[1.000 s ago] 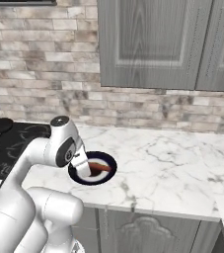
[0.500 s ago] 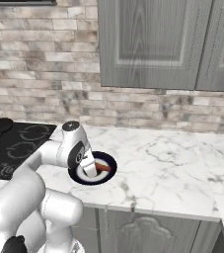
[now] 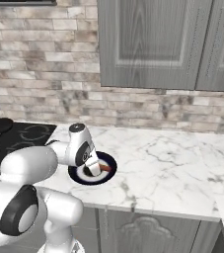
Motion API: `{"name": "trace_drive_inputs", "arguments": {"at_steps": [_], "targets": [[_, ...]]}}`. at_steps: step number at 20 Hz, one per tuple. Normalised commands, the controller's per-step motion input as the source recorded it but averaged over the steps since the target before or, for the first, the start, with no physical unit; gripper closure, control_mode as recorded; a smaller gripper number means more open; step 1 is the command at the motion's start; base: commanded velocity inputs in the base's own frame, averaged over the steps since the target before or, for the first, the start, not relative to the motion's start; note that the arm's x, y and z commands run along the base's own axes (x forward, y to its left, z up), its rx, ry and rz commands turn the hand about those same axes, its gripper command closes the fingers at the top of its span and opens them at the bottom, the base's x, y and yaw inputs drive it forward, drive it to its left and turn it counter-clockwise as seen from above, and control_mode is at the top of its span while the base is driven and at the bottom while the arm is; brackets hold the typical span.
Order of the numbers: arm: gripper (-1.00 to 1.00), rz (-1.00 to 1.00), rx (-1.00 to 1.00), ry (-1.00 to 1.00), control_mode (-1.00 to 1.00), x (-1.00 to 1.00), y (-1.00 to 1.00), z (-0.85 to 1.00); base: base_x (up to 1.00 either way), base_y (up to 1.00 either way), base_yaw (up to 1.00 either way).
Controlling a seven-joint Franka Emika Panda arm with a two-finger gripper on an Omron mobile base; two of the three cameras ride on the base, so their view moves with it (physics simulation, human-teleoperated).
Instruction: Place the cold items (mushroom and squash) from the fridge in one tupperware on the dining counter. Place the warm items (kebab skewer and hot dog) in the stove area in another tupperware.
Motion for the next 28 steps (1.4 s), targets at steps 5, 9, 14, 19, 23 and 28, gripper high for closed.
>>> {"name": "trace_drive_inputs", "arguments": {"at_steps": [5,9,14,19,23,28], "targets": [[-1.0,0.0,0.0,0.03,-1.0,0.44,0.0,-0.3,0.0,0.0,0.0],[-1.0,0.0,0.01,0.02,-1.0,0.33,0.0,-0.29,0.0,0.0,0.0],[1.0,0.0,0.03,0.02,-1.0,0.15,0.0,-0.28,0.0,0.0,0.0],[1.0,0.0,0.0,0.0,-1.0,0.02,0.0,-0.24,0.0,0.0,0.0],[1.0,-0.02,0.0,0.0,-1.0,-0.01,0.0,-0.09,0.0,0.0,0.0],[1.0,0.0,0.0,-0.03,-1.0,-0.13,0.0,0.04,0.0,0.0,0.0]]}}
